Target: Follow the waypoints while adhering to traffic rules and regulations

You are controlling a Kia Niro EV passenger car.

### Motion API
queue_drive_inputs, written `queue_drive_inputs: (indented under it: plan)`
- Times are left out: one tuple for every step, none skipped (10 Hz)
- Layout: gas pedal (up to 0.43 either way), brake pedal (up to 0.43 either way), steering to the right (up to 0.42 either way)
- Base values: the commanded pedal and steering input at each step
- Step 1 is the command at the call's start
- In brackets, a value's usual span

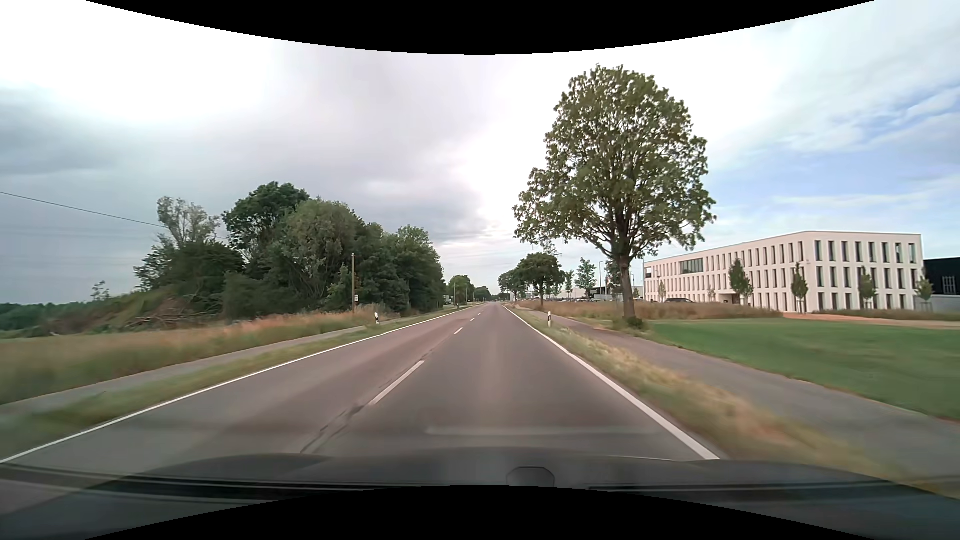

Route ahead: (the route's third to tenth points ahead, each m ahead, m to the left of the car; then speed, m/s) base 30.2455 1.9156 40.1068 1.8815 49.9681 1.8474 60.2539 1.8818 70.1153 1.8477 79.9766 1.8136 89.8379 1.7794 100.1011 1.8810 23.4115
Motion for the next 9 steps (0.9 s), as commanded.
queue_drive_inputs:
  plan:
    - [0.398, 0.000, -0.001]
    - [0.390, 0.000, -0.001]
    - [0.390, 0.000, -0.001]
    - [0.390, 0.000, -0.001]
    - [0.390, 0.000, -0.001]
    - [0.390, 0.000, -0.001]
    - [0.390, 0.000, -0.001]
    - [0.390, 0.000, -0.001]
    - [0.390, 0.000, -0.001]
